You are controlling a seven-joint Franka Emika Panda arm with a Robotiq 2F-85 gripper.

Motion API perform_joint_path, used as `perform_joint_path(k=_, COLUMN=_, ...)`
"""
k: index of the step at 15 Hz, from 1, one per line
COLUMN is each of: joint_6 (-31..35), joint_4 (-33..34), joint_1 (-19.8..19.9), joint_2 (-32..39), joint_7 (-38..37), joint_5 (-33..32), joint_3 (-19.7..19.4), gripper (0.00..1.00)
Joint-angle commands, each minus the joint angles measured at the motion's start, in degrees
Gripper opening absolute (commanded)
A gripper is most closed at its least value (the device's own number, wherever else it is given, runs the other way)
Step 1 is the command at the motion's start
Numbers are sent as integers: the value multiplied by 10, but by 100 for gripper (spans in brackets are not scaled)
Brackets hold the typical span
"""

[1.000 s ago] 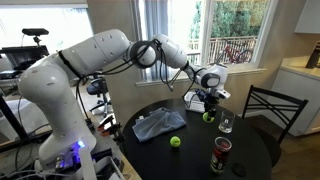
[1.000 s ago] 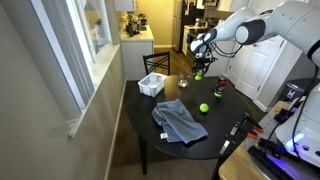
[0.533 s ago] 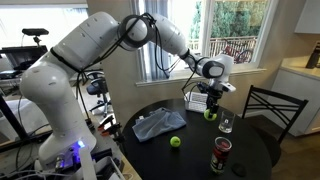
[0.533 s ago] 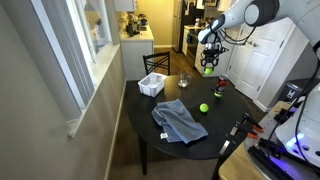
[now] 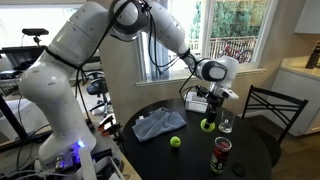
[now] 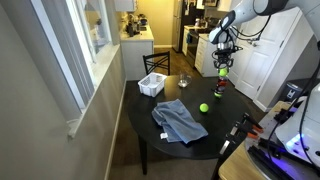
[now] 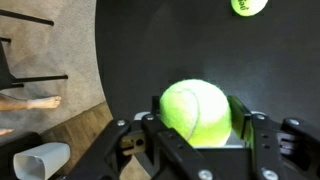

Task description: Put one tennis ball in the container.

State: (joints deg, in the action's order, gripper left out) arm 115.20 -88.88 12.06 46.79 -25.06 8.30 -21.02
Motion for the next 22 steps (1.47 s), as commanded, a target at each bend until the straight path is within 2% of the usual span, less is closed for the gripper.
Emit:
perform_joint_path(k=1, joint_6=9, joint_4=-48, joint_1=7, joint_2=-40, joint_7=-27, joint_5=-21, joint_3=-7, gripper=41)
perform_joint_path(k=6, joint_6=19, joint_4=-14, joint_1=29, joint_2=-12, joint_7=-44, joint_5=-17, joint_3=-16, gripper=41)
perform_joint_path(k=14, joint_6=42, joint_4=63, joint_1=68, joint_2=46, joint_7=-26, joint_5=0, joint_3=10, gripper=41)
perform_joint_path(k=22, joint_6=35, joint_4=140, joint_1=74, joint_2=106, joint_7=-26, joint_5=-6, joint_3=24, gripper=41)
